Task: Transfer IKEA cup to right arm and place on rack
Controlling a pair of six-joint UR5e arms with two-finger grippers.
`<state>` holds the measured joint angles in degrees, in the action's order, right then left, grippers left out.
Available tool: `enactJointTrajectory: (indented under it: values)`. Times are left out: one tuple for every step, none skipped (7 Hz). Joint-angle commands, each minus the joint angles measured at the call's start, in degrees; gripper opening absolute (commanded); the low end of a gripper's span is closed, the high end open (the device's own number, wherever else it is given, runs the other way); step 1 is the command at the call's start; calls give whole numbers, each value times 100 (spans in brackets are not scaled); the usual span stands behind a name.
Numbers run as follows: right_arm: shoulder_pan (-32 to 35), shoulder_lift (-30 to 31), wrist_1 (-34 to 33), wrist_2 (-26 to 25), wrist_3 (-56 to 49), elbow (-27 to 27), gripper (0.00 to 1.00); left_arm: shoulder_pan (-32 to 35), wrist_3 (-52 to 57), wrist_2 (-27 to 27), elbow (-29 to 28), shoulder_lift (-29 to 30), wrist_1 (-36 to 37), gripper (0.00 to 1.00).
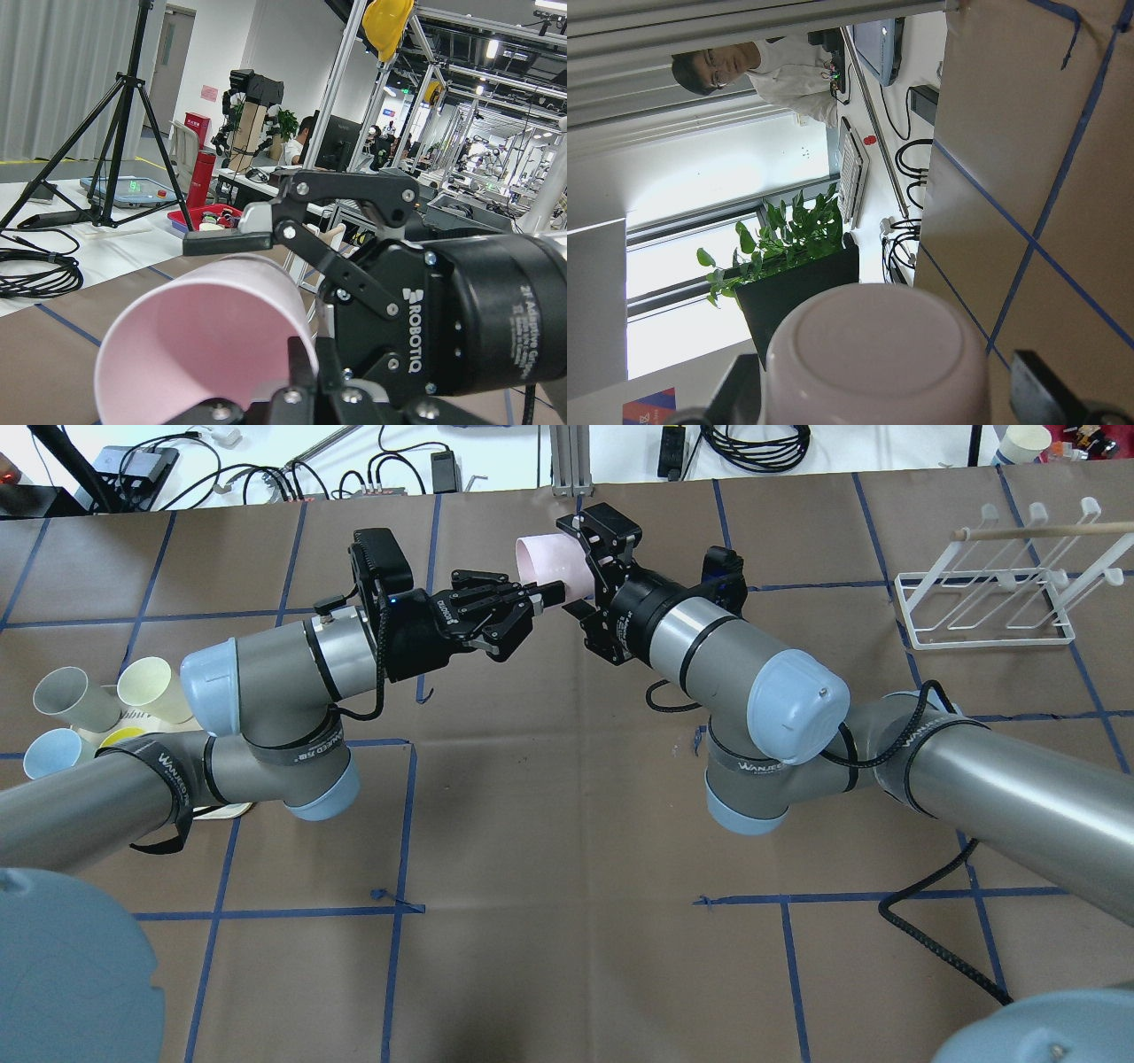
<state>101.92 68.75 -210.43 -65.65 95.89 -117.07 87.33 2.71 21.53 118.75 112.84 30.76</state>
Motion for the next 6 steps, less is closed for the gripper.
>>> enactJointTrajectory:
  values:
    - [3, 15, 2, 9, 35, 18, 92, 4, -8, 0, -1, -7, 0, 2]
    - [12, 15, 2, 9, 79, 27, 87, 4, -8, 0, -1, -16, 0, 2]
    - [3, 15, 2, 9, 88, 44, 86, 4, -8, 0, -1, -16, 0, 2]
    - [3, 15, 2, 9, 88, 62, 84, 4, -8, 0, -1, -7, 0, 14]
    - [3, 15, 2, 9, 88, 71, 79, 4, -86, 17, -70, -25, 0, 55]
    - [3, 15, 2, 17, 88, 71, 74, 4, -165, 9, -62, -25, 0, 59]
